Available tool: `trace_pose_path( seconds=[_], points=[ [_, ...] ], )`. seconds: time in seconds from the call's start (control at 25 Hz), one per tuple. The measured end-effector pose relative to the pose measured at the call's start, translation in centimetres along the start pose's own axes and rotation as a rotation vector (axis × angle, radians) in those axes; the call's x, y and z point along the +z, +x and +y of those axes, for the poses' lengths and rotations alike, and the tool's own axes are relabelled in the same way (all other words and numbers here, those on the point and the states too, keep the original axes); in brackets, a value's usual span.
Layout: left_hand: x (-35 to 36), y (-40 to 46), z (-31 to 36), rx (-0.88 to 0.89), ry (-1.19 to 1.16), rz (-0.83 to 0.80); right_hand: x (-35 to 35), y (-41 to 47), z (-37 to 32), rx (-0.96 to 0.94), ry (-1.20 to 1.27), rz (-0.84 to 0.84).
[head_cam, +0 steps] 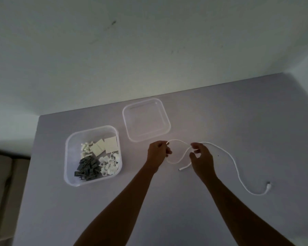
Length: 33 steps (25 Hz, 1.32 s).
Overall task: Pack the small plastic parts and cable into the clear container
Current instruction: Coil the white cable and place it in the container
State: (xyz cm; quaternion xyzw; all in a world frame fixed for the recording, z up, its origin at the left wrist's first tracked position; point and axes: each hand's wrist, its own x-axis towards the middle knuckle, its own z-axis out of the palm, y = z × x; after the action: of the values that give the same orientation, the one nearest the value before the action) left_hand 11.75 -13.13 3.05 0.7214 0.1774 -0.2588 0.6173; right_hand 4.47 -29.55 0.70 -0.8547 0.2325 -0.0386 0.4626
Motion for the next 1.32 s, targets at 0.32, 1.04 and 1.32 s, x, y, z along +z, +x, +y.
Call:
trace_pose_path(
  seconds=[0.32, 1.04, 1.32],
  points=[
    [-3.3, -3.8, 3.3, 0.157, -0.160, -0.065, -2.1, -0.1, -6.2, -0.090, 0.127, -0.413],
    [-17.4, -18.9, 13.4, 0.376, 0.433, -0.226, -2.3, -4.7, -35.8, -0.213, 1.186, -0.695],
    [-25.4, -24.3, 19.3, 0.752, 0.331, -0.027, 0.8, -7.4, -39.2, -0.537, 0.150, -0.764]
  ],
)
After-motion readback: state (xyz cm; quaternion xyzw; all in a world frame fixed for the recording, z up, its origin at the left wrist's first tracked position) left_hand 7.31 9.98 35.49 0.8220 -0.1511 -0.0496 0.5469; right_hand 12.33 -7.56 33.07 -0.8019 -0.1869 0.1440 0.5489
